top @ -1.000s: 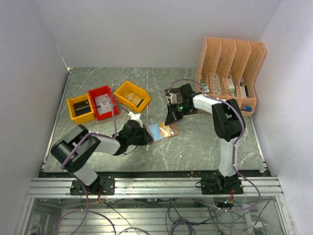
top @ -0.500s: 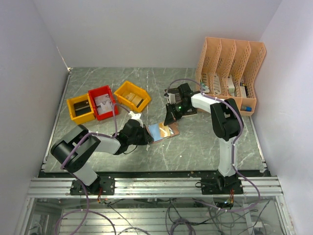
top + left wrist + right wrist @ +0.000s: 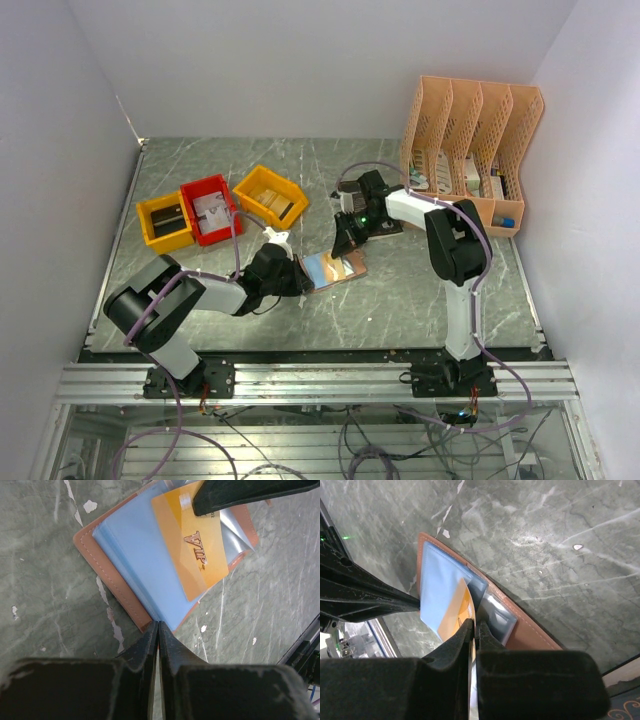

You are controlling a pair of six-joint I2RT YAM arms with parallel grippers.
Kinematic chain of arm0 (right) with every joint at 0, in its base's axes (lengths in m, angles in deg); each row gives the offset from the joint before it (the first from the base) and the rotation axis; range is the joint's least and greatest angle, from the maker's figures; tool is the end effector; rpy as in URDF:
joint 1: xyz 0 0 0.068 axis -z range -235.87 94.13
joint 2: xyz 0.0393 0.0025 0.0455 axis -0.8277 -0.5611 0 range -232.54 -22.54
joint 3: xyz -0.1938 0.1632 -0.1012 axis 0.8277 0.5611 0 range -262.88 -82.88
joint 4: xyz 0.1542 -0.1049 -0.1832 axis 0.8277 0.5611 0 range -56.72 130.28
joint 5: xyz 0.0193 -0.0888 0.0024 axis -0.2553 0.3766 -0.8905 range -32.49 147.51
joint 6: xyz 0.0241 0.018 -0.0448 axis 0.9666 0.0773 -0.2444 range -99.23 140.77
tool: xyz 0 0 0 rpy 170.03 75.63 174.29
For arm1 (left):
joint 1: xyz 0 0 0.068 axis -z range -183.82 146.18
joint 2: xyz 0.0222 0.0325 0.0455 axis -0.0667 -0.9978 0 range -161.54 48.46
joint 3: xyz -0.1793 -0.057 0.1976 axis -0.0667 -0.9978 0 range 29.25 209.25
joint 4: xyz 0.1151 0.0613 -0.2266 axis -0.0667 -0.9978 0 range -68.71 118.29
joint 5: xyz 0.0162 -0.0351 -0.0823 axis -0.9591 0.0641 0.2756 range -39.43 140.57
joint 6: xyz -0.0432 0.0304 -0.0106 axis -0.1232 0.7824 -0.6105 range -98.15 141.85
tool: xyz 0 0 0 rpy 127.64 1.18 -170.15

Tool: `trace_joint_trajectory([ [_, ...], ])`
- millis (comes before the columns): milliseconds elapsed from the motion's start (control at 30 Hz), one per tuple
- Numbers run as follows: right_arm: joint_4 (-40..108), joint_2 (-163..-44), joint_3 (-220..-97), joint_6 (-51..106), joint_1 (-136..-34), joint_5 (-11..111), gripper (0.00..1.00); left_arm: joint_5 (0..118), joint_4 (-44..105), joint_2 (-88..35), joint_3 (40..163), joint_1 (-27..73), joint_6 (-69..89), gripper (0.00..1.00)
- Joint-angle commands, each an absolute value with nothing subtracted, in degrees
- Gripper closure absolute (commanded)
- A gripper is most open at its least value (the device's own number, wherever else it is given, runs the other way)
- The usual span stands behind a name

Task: Put the credit cards into the card holder
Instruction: Insert the credit card into the card holder.

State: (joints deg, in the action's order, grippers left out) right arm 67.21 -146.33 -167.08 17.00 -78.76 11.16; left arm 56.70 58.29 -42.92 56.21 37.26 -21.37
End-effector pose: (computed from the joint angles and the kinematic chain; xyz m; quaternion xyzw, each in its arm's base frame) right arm 0.3785 0.1878 0.1284 -0.2647 0.8723 0.4059 0.0652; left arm 0.2058 -0.1846 0.1206 0.0084 0.8837 -0.3475 0.3135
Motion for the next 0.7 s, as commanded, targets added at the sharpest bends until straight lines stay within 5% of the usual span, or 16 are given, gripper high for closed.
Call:
trace_joint_trajectory([
  [0, 68.72, -149.41, -169.21, 15.16, -79.58, 13.01, 0.98, 54.02, 57.47, -43.38, 57.38, 37.28, -19.76, 0.85],
  [667, 67.39, -151.04, -169.42, 16.71, -81.11, 8.77, 0.98, 54.03, 58.15, -43.63, 57.07, 37.26, -20.02, 0.85],
])
